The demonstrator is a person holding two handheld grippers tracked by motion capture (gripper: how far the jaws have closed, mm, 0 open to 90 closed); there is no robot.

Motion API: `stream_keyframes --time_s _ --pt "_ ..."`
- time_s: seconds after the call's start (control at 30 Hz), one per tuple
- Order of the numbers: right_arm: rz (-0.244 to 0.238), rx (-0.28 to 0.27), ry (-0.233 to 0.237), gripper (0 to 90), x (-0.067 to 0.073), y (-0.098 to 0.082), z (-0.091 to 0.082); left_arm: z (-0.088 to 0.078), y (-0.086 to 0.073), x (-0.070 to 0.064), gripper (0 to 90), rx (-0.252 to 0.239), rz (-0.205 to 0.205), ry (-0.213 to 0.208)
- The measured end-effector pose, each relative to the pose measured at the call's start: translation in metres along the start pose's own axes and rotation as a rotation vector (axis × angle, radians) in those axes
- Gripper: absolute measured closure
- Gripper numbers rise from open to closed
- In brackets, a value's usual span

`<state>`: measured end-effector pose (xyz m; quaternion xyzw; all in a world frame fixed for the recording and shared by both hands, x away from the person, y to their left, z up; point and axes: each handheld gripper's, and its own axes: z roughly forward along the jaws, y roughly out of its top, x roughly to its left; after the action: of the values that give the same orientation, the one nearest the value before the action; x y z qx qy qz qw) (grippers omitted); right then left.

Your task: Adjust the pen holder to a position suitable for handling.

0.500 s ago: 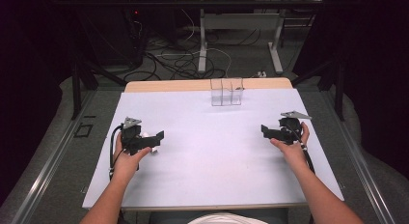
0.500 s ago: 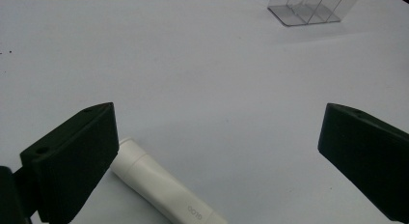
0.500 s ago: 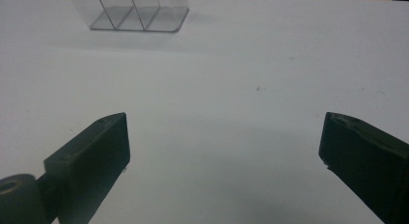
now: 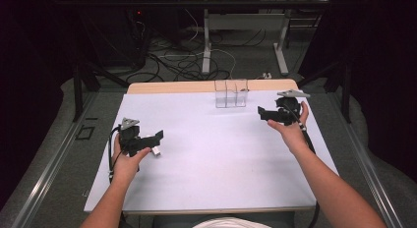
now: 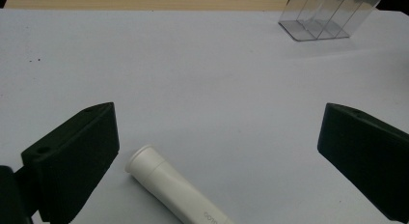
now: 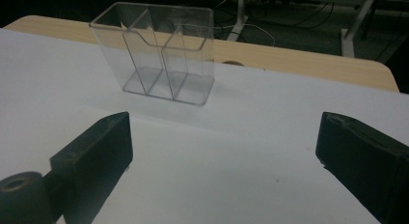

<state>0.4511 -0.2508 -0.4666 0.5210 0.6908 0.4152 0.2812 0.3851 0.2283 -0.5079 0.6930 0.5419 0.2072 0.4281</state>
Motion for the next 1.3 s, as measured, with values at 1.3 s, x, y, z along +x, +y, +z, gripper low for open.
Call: stream_keyframes --time_s 1.3 --pt "0.04 0.127 -0.07 23.5 0.02 0.094 0.114 -0.001 -0.001 0.011 2.3 0.002 -0.044 0.028"
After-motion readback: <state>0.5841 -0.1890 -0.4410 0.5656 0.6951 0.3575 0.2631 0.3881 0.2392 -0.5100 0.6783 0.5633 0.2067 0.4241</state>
